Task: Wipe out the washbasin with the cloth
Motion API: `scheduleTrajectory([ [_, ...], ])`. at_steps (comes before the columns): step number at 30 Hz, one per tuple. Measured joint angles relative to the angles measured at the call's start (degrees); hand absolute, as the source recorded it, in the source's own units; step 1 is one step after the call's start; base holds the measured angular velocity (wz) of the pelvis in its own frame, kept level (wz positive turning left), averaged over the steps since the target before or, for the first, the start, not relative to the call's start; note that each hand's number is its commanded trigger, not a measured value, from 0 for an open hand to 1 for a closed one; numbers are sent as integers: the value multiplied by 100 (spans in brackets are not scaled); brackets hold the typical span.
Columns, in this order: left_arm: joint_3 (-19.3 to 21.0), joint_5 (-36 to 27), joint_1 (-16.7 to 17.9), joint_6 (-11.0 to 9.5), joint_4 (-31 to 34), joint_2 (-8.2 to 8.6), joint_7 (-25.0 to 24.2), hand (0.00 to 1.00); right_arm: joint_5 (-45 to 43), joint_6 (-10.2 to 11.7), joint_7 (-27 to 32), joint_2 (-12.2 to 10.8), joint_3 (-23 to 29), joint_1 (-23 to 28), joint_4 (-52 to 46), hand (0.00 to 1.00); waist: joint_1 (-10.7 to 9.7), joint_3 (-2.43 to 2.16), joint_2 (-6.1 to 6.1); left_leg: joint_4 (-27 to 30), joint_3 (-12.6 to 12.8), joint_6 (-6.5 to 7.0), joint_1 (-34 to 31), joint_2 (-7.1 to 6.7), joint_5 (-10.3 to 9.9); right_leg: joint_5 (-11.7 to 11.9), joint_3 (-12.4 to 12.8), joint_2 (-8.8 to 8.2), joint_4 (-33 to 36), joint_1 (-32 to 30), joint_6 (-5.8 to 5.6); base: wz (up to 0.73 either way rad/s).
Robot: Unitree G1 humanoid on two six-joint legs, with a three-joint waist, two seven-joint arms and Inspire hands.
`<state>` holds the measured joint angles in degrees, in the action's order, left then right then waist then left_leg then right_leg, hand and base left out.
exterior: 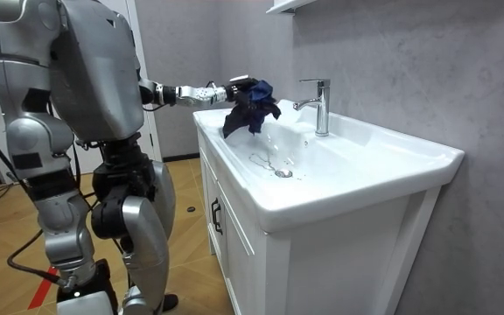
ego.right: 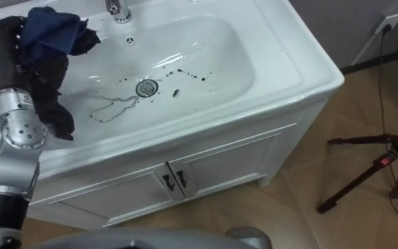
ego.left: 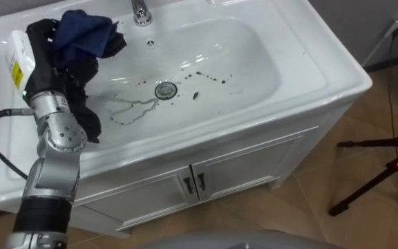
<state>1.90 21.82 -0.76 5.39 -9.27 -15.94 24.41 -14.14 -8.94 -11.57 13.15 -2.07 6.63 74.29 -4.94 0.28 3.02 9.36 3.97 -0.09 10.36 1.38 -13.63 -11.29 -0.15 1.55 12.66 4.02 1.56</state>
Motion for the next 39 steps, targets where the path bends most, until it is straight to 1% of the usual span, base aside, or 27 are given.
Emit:
scheduleTrajectory([
  [2,-48,490,22,97,-154,0,-77,100,1,-61,14,-1,-4,18,-60,0,-5,-6,10,2,5,0,3,0,0,0,-4,-2,-2,7,0,0],
  [3,-60,602,24,127,-195,0,-120,100,0,-75,17,-2,-2,19,-75,0,-9,-6,10,2,5,0,3,-1,0,0,-4,-2,-2,6,0,0],
  [5,-106,1052,30,230,-346,0,-239,100,-46,-120,23,-3,-2,18,-140,0,-24,-6,10,2,14,0,1,1,0,0,-4,0,0,2,0,0],
  [6,-116,1157,30,252,-388,3,-254,100,-82,-120,30,-3,-2,16,-153,0,-31,-6,10,2,17,0,1,0,0,0,-4,0,1,0,0,0],
  [8,-191,1514,34,359,-554,16,-256,100,-195,-124,60,-4,-11,10,-201,0,-66,-7,10,2,19,0,3,0,0,0,-5,0,6,0,0,0],
  [11,-313,1742,35,467,-738,22,-264,100,-224,-188,102,-4,-13,9,-260,0,-121,-7,10,2,22,0,1,0,0,0,-8,0,11,-6,0,0],
  [15,-509,1950,34,564,-1049,30,-281,100,-224,-258,139,-3,-14,8,-272,0,-139,-14,20,2,56,0,9,1,0,0,7,0,17,-6,0,-2],
  [19,-539,1972,35,731,-1306,135,-500,100,-224,-330,210,-4,3,5,-310,0,-169,-15,16,2,93,0,-15,3,0,0,46,10,36,-55,0,-4],
  [21,-542,1986,34,734,-1436,153,-547,100,-202,-346,260,-3,11,-4,-325,0,-183,-19,24,2,149,0,-16,9,0,0,65,13,49,-64,0,-7],
  [23,-541,2008,36,778,-1617,180,-672,100,-152,-363,337,-12,11,-48,-329,0,-250,-36,64,3,210,0,-23,12,0,0,111,19,106,-98,0,-10],
  [25,-545,2094,36,844,-1626,220,-748,100,12,-366,447,-46,11,-46,-350,0,-282,-31,96,3,227,0,-29,13,0,0,133,23,102,-113,0,-7],
  [27,-546,2177,24,845,-1671,233,-759,100,204,-370,510,-73,11,-37,-342,0,-304,-31,138,3,229,0,-32,14,0,-1,134,23,90,-123,1,0],
  [28,-546,2178,-20,840,-1782,232,-758,100,334,-370,538,-67,39,-40,-349,0,-329,-41,182,9,224,0,-71,10,0,-1,135,15,101,-166,0,0],
  [29,-547,2178,-140,831,-2030,232,-753,100,484,-366,575,-48,84,-65,-355,0,-331,-27,227,15,225,0,-124,4,0,-1,135,9,134,-240,-2,0],
  [30,-549,2178,-199,831,-2155,232,-753,100,532,-366,595,-38,99,-84,-354,0,-336,-35,261,19,227,0,-161,0,0,-1,142,7,162,-291,-2,-6],
  [31,-550,2166,-281,840,-2330,230,-752,100,613,-360,643,-24,103,-125,-362,0,-343,-27,304,36,241,1,-230,-5,0,-2,147,-1,229,-394,-4,-5],
  [32,-587,2164,-326,839,-2435,227,-735,100,711,-358,695,-4,109,-155,-404,0,-401,-26,335,51,249,2,-312,-7,1,-3,148,-5,297,-497,-4,-5],
  [33,-622,2164,-349,839,-2479,220,-716,100,734,-357,722,8,110,-175,-438,0,-412,-21,355,61,259,3,-349,-11,1,-12,148,-10,342,-544,-4,-6],
  [34,-659,2166,-427,825,-2617,214,-703,100,781,-357,776,29,124,-226,-494,0,-415,-17,393,97,317,8,-422,-20,5,-42,160,-24,426,-661,-2,-9],
  [35,-659,2165,-541,819,-2828,207,-696,100,833,-343,844,38,132,-306,-506,0,-419,6,396,149,356,8,-501,-23,5,-60,165,-33,498,-757,0,-10],
  [36,-659,2165,-614,819,-2949,202,-690,100,866,-327,885,41,157,-346,-509,0,-427,9,409,164,365,9,-552,-24,5,-67,173,-35,534,-822,4,-8],
  [38,-664,2152,-886,818,-3335,193,-589,100,1111,-274,1030,64,224,-443,-519,0,-494,1,437,254,394,8,-767,-33,5,-84,197,-44,705,-1084,16,-6],
  [39,-664,2154,-952,808,-3428,183,-565,100,1180,-264,1065,65,222,-442,-515,0,-494,4,441,257,398,7,-787,-32,6,-86,206,-39,735,-1120,19,-12],
])
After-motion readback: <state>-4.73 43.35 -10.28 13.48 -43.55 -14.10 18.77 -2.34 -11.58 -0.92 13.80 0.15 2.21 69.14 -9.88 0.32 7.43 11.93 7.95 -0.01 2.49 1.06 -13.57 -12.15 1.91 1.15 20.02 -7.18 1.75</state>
